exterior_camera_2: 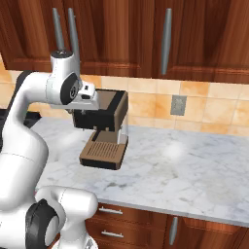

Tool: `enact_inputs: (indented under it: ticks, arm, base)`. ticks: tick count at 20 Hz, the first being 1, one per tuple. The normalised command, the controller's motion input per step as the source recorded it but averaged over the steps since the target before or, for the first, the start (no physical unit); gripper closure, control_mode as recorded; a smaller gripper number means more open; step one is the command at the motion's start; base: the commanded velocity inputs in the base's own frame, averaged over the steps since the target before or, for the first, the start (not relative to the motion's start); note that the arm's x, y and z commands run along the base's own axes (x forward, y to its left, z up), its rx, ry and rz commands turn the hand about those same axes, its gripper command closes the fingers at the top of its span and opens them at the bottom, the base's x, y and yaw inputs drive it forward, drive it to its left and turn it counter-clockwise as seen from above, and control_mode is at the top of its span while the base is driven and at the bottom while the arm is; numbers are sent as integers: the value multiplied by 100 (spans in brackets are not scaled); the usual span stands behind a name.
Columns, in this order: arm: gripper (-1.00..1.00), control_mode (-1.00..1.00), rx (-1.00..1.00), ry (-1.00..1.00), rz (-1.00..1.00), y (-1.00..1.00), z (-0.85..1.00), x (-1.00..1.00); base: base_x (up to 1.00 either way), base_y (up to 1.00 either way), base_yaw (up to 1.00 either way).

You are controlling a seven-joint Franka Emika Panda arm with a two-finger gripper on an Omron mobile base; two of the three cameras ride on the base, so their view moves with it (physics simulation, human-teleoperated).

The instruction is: The dining table condiment station is running low on oil/vinegar bottle. Refill the condiment station by opening the cabinet and taking the oil/vinegar bottle from the cabinet and placing it on the dining table.

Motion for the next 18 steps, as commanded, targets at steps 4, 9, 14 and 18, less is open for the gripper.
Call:
enact_inputs:
  ticks: [4,9,14,18]
  arm:
    - [-100,-100,-10,-24,1,23,3,-41]
    - [-100,-100,-25,-68,6,17,65,-70]
    - [-100,-100,-17,-63,11,0,99,-26]
    - [-100,-100,-4,-51,11,0,87,-4]
  base:
    - [0,0,0]
    - [0,0,0]
    - [0,0,0]
    - [0,0,0]
